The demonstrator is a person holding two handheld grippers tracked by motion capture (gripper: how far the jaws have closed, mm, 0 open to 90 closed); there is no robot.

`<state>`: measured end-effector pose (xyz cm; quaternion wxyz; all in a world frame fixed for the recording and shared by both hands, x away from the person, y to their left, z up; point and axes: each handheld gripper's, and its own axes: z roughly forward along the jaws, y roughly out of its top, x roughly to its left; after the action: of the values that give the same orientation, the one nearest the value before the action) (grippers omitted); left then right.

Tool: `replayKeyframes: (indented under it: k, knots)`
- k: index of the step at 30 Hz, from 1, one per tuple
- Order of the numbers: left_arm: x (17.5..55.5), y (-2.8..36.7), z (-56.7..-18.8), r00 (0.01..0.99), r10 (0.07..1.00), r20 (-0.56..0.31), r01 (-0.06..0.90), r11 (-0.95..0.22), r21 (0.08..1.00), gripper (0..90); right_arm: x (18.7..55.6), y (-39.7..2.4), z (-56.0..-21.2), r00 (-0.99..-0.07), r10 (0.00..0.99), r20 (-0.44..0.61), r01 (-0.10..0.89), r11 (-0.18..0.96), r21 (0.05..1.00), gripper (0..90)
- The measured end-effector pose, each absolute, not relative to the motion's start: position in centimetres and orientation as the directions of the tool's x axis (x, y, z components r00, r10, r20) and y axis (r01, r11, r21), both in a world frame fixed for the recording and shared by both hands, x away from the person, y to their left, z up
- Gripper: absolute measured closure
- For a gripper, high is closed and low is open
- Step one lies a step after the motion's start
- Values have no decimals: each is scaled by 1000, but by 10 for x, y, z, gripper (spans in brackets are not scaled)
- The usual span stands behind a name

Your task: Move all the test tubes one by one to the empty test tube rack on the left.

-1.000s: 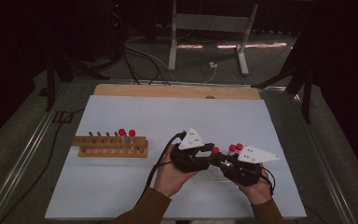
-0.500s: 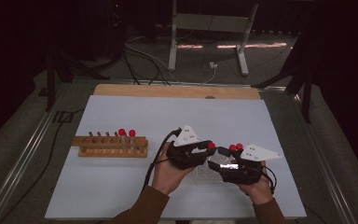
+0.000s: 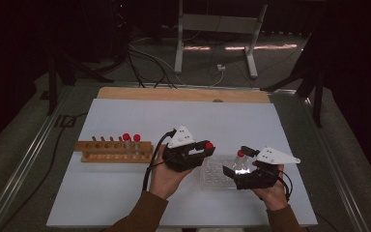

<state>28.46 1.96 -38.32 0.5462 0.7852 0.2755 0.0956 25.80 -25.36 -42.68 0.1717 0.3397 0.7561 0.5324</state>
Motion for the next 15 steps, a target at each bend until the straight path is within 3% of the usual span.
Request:
replayKeyframes:
  k: [15]
  knots:
    - [286, 63, -380, 790, 594, -150, 335, -214, 918, 711, 258, -268, -425, -684, 720, 119, 328, 157, 931, 0]
